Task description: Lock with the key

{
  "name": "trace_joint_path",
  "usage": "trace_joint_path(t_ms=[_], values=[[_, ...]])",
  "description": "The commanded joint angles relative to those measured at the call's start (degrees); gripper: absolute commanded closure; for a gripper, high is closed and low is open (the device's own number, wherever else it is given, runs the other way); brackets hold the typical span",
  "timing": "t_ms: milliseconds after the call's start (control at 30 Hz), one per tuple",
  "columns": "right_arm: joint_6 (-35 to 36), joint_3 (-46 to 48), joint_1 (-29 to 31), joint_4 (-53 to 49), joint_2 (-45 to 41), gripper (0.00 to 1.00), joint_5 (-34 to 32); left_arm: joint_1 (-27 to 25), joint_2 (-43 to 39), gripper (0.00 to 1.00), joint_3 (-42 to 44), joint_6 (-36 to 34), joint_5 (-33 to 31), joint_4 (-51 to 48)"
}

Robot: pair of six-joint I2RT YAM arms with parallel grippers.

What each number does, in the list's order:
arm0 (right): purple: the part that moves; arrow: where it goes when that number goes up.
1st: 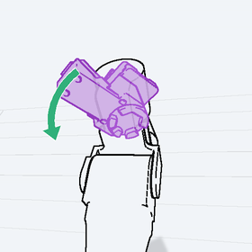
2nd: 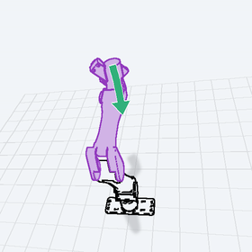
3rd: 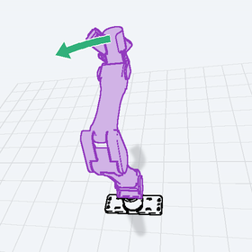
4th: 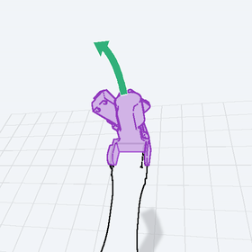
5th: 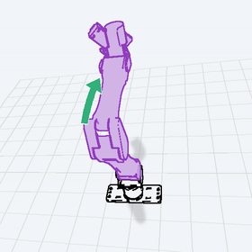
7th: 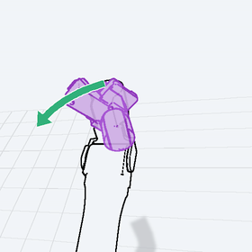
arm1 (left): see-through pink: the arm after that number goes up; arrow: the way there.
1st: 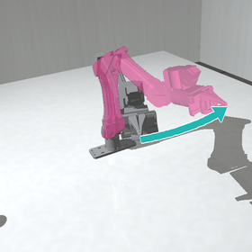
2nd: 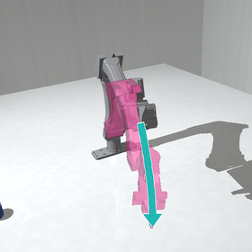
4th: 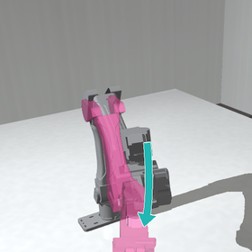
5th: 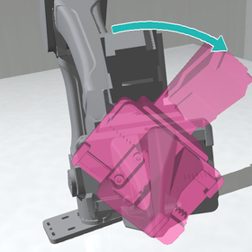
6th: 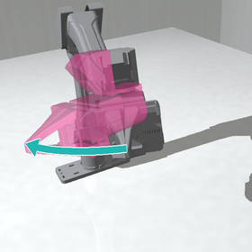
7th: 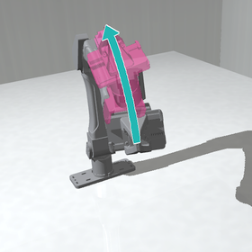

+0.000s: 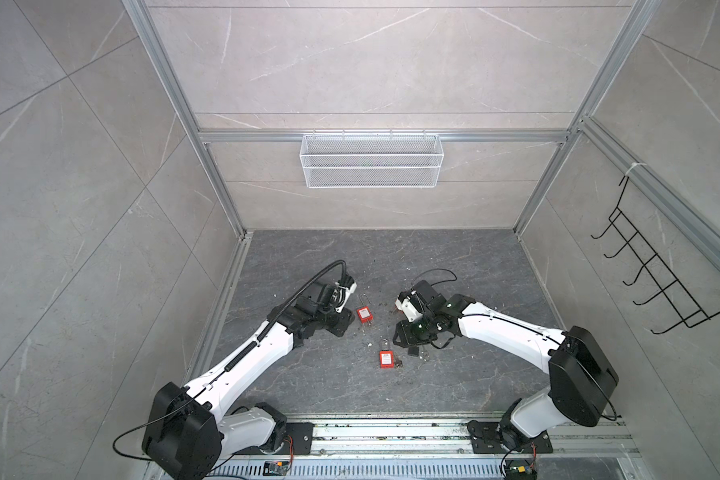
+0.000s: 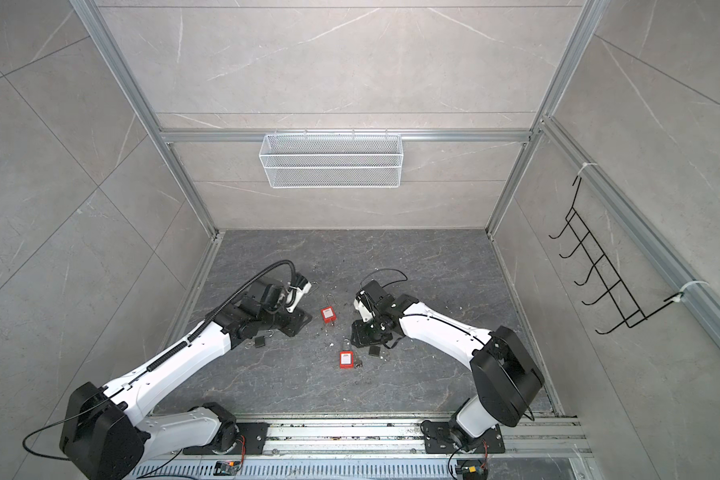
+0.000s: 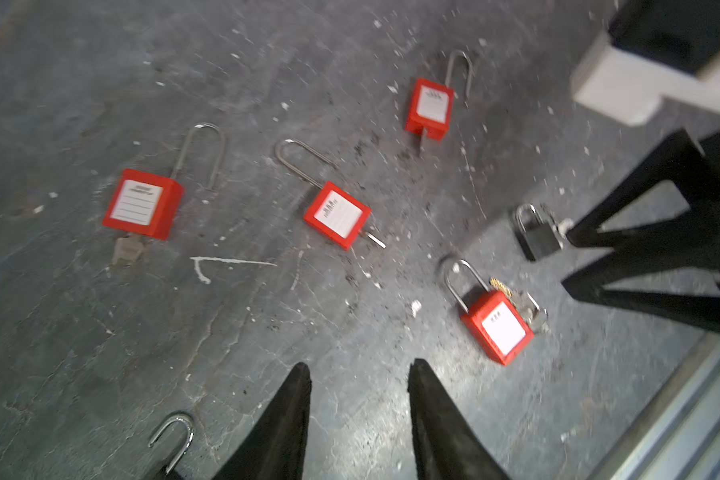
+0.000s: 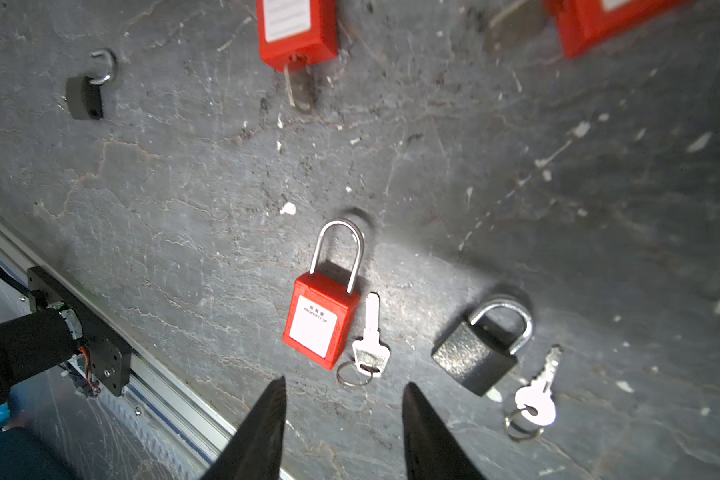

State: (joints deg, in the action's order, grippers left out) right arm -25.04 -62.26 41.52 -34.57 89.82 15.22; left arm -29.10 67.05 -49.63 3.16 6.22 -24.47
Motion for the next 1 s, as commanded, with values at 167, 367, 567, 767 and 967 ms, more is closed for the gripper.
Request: trace_joint_path(t_ms=[167,367,567,767,967], values=[[6.23,-12.82,1.08,-6.70,9.02,0.41,-7.94,4.61,-5.99,0.53,2.15,6.67,-1.22,5.57],[7.64,-23.03,2.77,-9.35,17.79,0.35,-12.27,5.39,-4.44,0.53,0.74,8.00,-1.91,3.96],[8.27,-32.25,4.09,-10.67,25.51,0.35,-13.00,6.25,-4.70,0.53,1.54,7.39,-2.10,3.63],[7.49,-38.23,4.83,-11.38,30.54,0.35,-13.29,6.34,-6.50,0.53,2.05,7.56,-2.80,1.18],[7.37,-42.93,5.06,-13.44,34.84,0.35,-14.17,6.34,-7.31,0.53,3.49,8.34,-1.95,1.72]])
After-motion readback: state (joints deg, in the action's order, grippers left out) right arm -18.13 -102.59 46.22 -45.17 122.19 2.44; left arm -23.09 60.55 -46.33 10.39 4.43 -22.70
